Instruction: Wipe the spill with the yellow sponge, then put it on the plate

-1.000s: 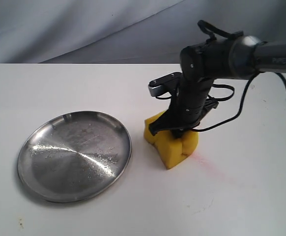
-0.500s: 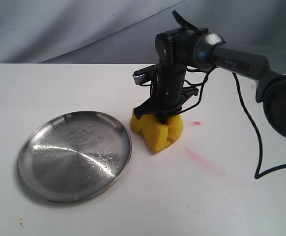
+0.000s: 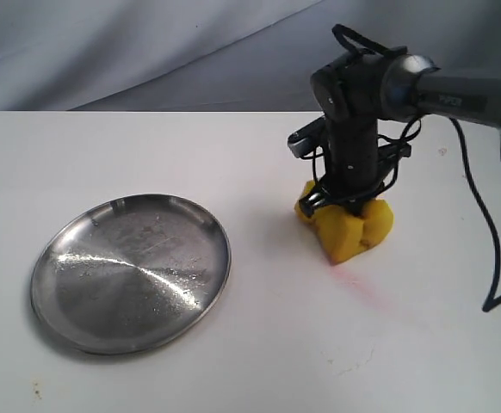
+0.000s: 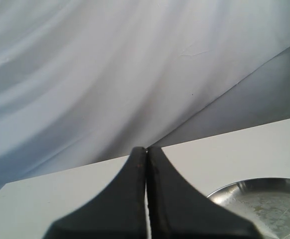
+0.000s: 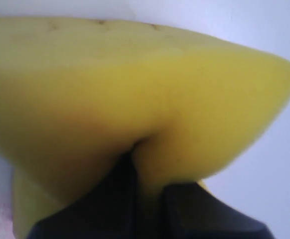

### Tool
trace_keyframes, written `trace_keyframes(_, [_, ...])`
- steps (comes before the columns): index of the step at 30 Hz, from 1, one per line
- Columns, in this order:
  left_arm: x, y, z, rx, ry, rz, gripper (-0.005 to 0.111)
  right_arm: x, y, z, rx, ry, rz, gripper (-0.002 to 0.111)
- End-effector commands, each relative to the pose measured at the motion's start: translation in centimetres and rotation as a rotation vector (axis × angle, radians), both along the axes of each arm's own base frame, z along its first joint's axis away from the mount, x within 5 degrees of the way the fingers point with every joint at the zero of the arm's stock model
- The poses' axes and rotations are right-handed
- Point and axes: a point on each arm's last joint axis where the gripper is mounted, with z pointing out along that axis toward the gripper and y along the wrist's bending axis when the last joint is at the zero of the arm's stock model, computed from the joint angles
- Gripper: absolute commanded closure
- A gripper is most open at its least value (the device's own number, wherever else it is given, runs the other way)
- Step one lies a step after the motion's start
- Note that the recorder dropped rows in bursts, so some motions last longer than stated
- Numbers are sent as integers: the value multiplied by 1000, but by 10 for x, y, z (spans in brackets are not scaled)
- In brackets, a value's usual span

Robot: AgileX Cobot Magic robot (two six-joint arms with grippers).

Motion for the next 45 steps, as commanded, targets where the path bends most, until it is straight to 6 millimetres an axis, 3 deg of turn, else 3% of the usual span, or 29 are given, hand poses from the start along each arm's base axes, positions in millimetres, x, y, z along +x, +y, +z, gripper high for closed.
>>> trace_keyframes(1, [0, 0, 1, -16, -8, 3, 107, -32, -16, -7, 49, 61, -31, 108])
trace_keyframes(8, [0, 0, 1, -16, -8, 3, 107, -71, -4, -3, 220, 65, -4, 108])
trace_keyframes(14, [0, 0, 1, -16, -8, 3, 107, -88, 35, -2, 315, 4, 96, 108])
trace_keyframes(19, [0, 0, 1, -16, -8, 3, 107, -73, 59, 3, 385, -71, 121, 108])
trace_keyframes(25, [0, 0, 1, -16, -8, 3, 107, -37, 74, 8, 388, -102, 105, 108])
trace_keyframes(30, [0, 0, 1, -16, -8, 3, 107, -10, 63, 8, 340, -74, 46, 108])
trace_keyframes(37, [0, 0, 1, -16, -8, 3, 107, 13, 14, 6, 236, -52, -81, 108])
trace_keyframes(41, [0, 0, 1, -16, -8, 3, 107, 17, -10, 4, 172, 10, -136, 108])
trace_keyframes(45, [0, 0, 1, -16, -8, 3, 107, 4, -20, 7, 132, 17, -122, 108])
